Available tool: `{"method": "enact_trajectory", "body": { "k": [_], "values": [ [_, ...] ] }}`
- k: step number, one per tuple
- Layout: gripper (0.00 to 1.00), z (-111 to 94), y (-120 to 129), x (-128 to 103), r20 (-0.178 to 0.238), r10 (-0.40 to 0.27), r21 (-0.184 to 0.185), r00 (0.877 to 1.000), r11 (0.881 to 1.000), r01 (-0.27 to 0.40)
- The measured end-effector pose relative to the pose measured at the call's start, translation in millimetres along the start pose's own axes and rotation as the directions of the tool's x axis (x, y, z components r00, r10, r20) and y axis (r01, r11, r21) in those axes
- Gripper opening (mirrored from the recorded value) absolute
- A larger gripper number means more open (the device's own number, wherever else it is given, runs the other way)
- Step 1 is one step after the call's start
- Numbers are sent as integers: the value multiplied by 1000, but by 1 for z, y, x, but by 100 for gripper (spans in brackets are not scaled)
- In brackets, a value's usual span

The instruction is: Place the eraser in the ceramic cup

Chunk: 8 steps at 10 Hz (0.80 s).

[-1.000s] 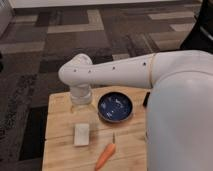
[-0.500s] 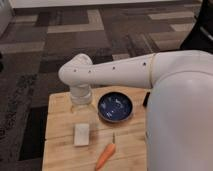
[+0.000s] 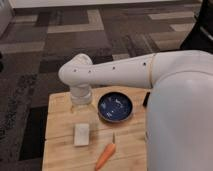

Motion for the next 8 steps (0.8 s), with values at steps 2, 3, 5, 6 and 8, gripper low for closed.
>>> {"method": "enact_trajectory", "body": {
  "k": [2, 3, 5, 6, 8],
  "values": [
    [65, 0, 0, 0, 0, 0, 0, 1000, 1000, 0],
    [65, -1, -4, 0, -2, 8, 0, 1000, 1000, -8],
    [65, -8, -25, -7, 0, 31, 11, 1000, 999, -31],
    [65, -13, -34, -11, 5, 34, 15, 999, 999, -34],
    [65, -25, -68, -23, 4, 35, 51, 999, 998, -35]
  ]
}}
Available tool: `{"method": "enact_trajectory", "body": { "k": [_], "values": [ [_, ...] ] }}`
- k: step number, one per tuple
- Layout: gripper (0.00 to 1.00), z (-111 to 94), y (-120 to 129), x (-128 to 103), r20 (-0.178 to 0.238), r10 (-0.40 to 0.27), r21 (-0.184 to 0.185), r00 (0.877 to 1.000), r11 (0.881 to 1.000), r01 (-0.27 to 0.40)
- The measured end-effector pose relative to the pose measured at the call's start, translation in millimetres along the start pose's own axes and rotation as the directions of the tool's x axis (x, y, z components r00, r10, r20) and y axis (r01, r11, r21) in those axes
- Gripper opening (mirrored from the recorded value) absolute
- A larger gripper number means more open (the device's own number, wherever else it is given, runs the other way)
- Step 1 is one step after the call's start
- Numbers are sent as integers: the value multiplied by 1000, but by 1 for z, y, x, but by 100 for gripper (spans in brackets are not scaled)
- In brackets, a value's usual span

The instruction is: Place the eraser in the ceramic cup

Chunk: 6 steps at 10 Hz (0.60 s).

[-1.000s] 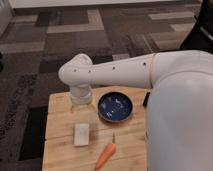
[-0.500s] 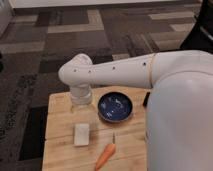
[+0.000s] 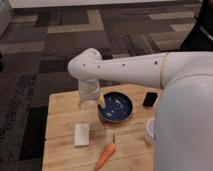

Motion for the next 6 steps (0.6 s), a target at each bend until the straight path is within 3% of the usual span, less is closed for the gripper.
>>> {"method": "enact_trajectory", "body": {
  "k": [1, 3, 5, 6],
  "values": [
    [65, -6, -33, -7, 0, 13, 40, 1000, 999, -13],
    [65, -13, -69, -9, 3, 29, 64, 1000, 998, -29],
    [65, -30, -138, 1, 11, 84, 62, 996, 994, -85],
    [65, -32, -140, 2, 13, 87, 61, 996, 994, -88]
  ]
}}
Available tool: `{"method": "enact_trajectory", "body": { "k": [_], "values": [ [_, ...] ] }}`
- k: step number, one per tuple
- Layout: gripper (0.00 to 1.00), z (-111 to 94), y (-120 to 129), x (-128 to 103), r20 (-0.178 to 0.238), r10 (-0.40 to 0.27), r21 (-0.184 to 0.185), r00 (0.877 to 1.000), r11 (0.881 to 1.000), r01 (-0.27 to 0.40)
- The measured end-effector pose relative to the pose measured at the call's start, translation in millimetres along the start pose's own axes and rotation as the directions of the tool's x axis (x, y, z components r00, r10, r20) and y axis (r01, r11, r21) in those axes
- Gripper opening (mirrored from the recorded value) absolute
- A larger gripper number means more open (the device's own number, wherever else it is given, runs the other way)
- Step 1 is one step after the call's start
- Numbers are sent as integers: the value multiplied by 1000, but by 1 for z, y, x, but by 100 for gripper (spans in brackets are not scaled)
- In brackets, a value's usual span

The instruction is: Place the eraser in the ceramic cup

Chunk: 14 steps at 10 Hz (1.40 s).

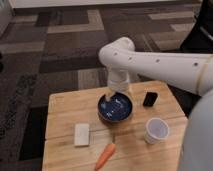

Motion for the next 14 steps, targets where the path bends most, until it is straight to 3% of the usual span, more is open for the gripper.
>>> {"method": "enact_trajectory", "body": {
  "k": [8, 11, 14],
  "values": [
    [65, 0, 3, -1, 0, -5, -2, 1000, 1000, 5],
    [65, 13, -52, -27, -17, 30, 35, 999, 999, -29],
    [65, 14, -117, -68, 21, 62, 50, 998, 997, -63]
  ]
}}
